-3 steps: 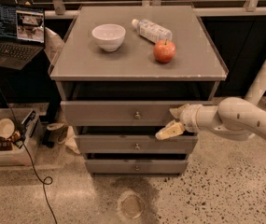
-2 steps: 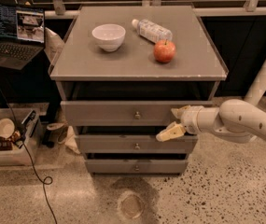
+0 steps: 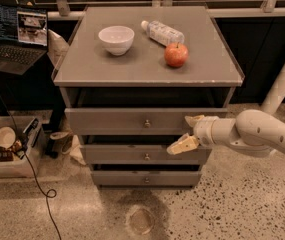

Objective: Close top drawer

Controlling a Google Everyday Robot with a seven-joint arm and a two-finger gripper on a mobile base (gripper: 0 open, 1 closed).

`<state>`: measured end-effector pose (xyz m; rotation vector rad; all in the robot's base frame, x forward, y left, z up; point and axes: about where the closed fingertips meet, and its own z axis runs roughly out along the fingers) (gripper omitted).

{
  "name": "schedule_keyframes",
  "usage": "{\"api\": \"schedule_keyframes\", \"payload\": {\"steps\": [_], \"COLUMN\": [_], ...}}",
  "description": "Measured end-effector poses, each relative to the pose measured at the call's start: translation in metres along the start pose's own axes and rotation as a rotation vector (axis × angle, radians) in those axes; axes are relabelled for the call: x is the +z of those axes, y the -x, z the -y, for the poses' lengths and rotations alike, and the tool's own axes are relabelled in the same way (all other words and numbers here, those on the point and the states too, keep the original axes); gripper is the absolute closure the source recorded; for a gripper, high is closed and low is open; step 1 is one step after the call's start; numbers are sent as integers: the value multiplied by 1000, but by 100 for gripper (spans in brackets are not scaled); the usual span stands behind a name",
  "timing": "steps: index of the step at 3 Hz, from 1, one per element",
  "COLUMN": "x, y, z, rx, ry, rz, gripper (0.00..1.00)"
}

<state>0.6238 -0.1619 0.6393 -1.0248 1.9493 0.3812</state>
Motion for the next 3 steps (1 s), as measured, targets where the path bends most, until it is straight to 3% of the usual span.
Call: {"api": "schedule_keyframes", "payload": {"steps": [1, 2, 3], "x": [-3, -32, -31], "y": [-1, -6, -6], "z": [-5, -15, -15], "rx": [0, 5, 6], "ry": [0, -52, -51], "rz": [0, -54, -53], "gripper": [0, 0, 0]}}
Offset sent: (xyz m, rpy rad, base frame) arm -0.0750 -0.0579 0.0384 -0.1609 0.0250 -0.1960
